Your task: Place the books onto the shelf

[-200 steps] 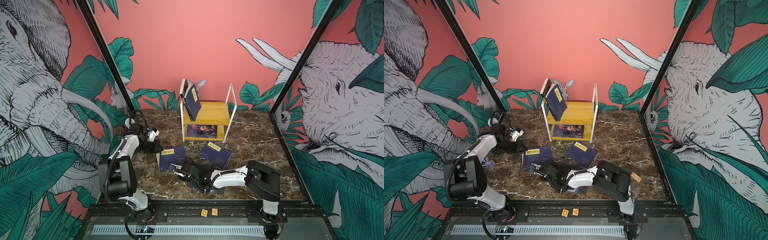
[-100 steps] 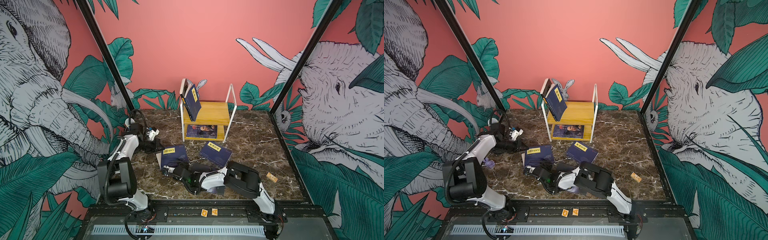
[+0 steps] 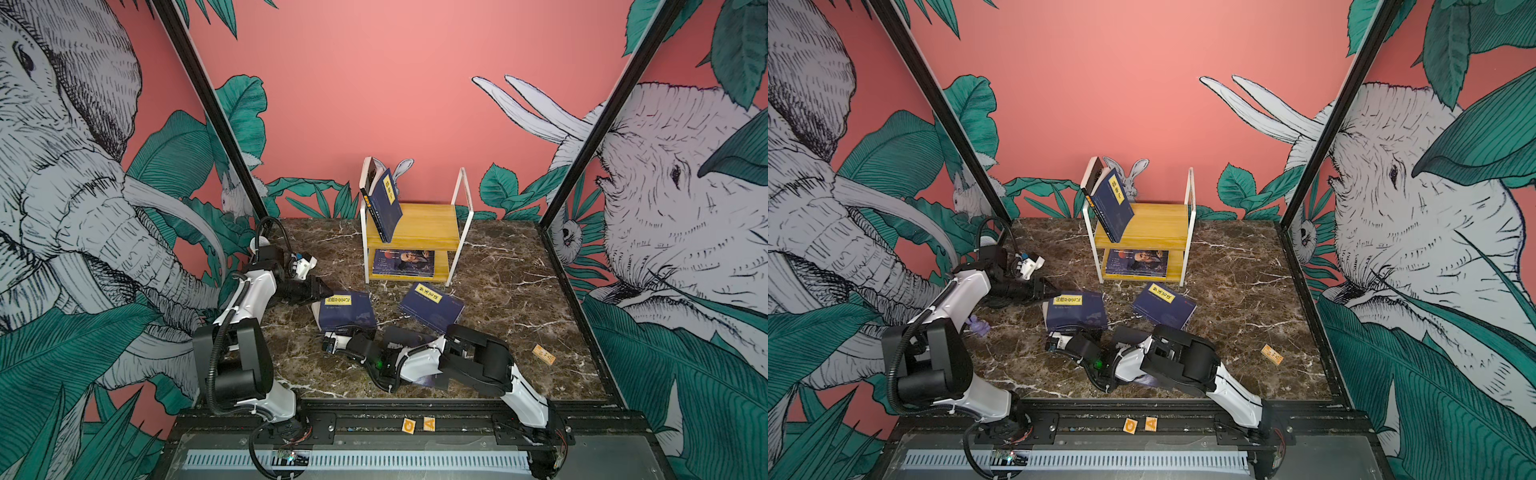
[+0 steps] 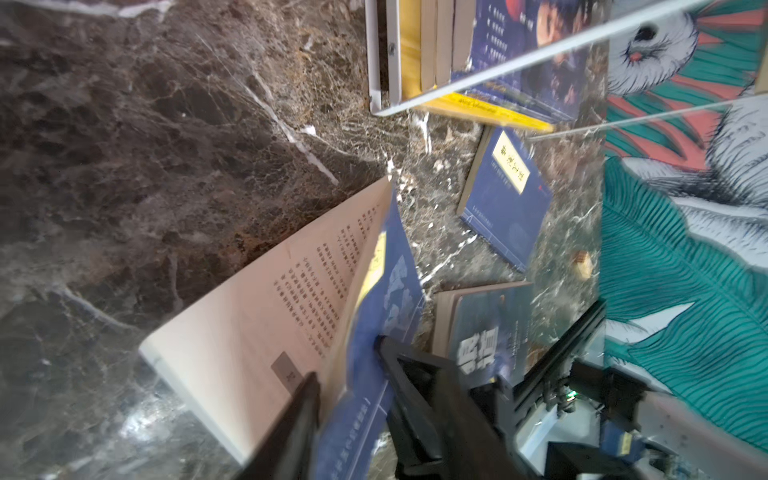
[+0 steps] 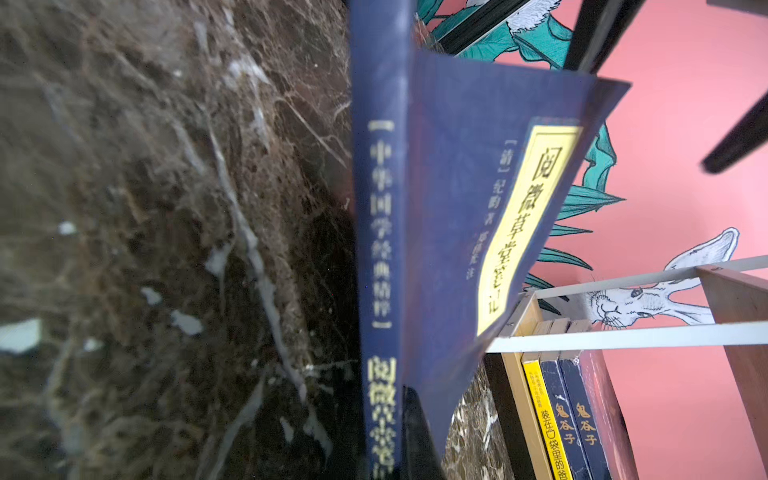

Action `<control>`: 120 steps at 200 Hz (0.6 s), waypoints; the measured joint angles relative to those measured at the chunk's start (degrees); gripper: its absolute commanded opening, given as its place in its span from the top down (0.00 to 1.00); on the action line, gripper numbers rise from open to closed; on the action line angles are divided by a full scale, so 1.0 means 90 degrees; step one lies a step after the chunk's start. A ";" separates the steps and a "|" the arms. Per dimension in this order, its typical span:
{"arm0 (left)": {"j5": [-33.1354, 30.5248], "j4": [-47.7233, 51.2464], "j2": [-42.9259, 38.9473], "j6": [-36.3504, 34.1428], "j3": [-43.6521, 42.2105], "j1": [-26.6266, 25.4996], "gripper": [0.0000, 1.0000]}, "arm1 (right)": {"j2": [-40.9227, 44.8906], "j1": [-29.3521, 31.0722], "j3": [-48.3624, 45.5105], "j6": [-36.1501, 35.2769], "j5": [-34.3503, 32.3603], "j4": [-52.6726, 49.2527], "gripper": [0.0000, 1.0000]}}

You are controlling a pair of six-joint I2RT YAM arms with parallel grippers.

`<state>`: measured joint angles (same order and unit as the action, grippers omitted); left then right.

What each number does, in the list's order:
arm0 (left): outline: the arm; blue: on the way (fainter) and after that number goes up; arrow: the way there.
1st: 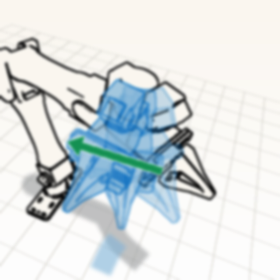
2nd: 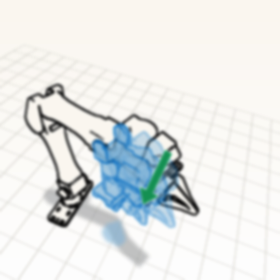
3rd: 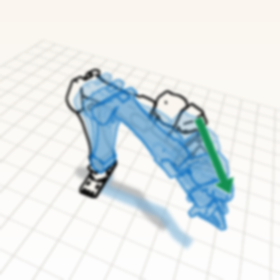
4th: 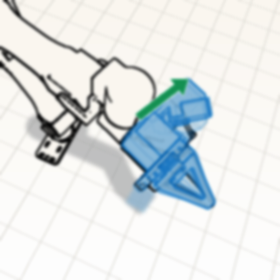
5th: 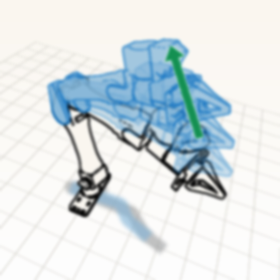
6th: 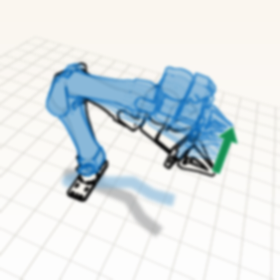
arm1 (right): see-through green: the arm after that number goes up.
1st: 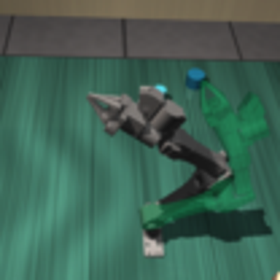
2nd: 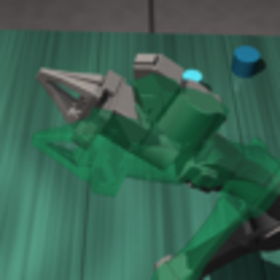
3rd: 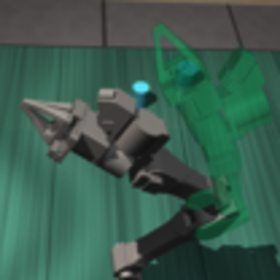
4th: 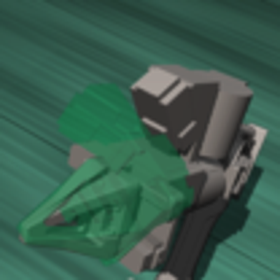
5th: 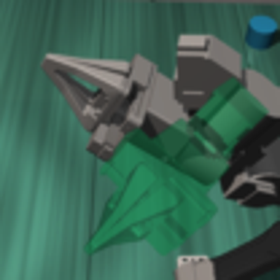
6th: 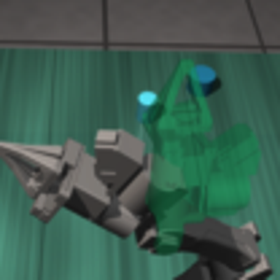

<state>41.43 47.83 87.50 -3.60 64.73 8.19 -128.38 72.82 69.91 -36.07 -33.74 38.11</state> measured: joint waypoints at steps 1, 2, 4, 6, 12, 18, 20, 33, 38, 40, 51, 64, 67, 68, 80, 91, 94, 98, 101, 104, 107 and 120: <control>-0.0007 -0.0005 -0.0015 -0.0002 0.0000 0.0000 0.39 | 0.0005 0.0000 -0.0012 0.0002 0.0005 0.0010 1.00; -0.0010 -0.0005 -0.0022 -0.0002 0.0000 0.0000 0.39 | 0.0010 0.0000 -0.0019 0.0002 0.0005 0.0017 1.00; -0.0015 -0.0005 -0.0036 0.0000 -0.0002 0.0000 0.37 | 0.0019 0.0000 -0.0032 0.0002 0.0010 0.0036 1.00; -0.0022 -0.0002 -0.0056 0.0019 -0.0002 0.0000 0.36 | 0.0029 0.0000 -0.0051 0.0005 0.0015 0.0049 1.00; -0.0053 -0.0007 -0.0126 0.0017 -0.0007 0.0000 0.32 | 0.0080 0.0000 -0.0121 0.0022 0.0027 0.0092 1.00; -0.0092 -0.0019 -0.0199 0.0007 -0.0019 0.0000 0.28 | 0.0143 0.0000 -0.0202 0.0053 0.0022 0.0117 1.00; -0.0100 -0.0024 -0.0233 0.0024 -0.0024 0.0000 0.27 | 0.0165 0.0000 -0.0236 0.0063 0.0027 0.0121 1.00; -0.0206 -0.0087 -0.0474 0.0019 -0.0100 0.0000 0.21 | 0.0289 0.0000 -0.0432 0.0107 0.0027 0.0153 1.00; -0.0238 -0.0102 -0.0578 0.0000 -0.0131 0.0000 0.19 | 0.0323 0.0000 -0.0483 0.0112 0.0027 0.0160 1.00; -0.0248 -0.0109 -0.0619 0.0000 -0.0143 0.0000 0.18 | 0.0335 0.0000 -0.0503 0.0112 0.0027 0.0160 1.00; -0.0333 -0.0124 -0.0855 -0.0012 -0.0194 0.0000 0.15 | 0.0413 0.0000 -0.0593 0.0121 0.0017 0.0148 1.00; -0.0444 -0.0165 -0.1156 -0.0049 -0.0240 0.0000 0.10 | 0.0571 0.0000 -0.0726 0.0155 0.0007 0.0119 1.00; -0.0469 -0.0175 -0.1219 -0.0051 -0.0250 0.0000 0.09 | 0.0612 0.0000 -0.0758 0.0160 0.0010 0.0114 1.00; -0.0474 -0.0177 -0.1234 -0.0053 -0.0250 0.0000 0.09 | 0.0634 0.0000 -0.0777 0.0170 0.0015 0.0114 1.00; -0.0556 -0.0308 -0.1566 -0.0073 -0.0352 0.0012 0.07 | 0.0838 -0.0005 -0.0920 0.0236 0.0027 0.0121 1.00; -0.0600 -0.0449 -0.1892 -0.0078 -0.0508 0.0029 0.07 | 0.1086 -0.0007 -0.1052 0.0328 0.0039 0.0095 1.00; -0.0610 -0.0486 -0.1977 -0.0078 -0.0554 0.0034 0.07 | 0.1175 -0.0007 -0.1086 0.0364 0.0041 0.0061 1.00; -0.0622 -0.0537 -0.2096 -0.0075 -0.0614 0.0041 0.07 | 0.1253 -0.0007 -0.1115 0.0393 0.0053 0.0027 1.00; -0.0629 -0.0563 -0.2193 -0.0070 -0.0658 0.0049 0.07 | 0.1350 -0.0007 -0.1141 0.0432 0.0063 -0.0010 1.00; -0.0636 -0.0593 -0.2261 -0.0066 -0.0695 0.0056 0.06 | 0.1418 -0.0007 -0.1163 0.0461 0.0078 -0.0032 1.00; -0.0639 -0.0627 -0.2329 -0.0056 -0.0731 0.0061 0.01 | 0.1496 -0.0007 -0.1188 0.0498 0.0092 -0.0061 1.00; -0.0663 -0.0780 -0.2618 -0.0015 -0.0879 0.0078 0.01 | 0.1921 -0.0015 -0.1324 0.0697 0.0182 -0.0194 1.00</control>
<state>35.46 40.82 63.94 -3.73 56.82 8.88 -111.09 72.69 58.00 -29.80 -32.10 36.36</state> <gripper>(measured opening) 0.981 0.088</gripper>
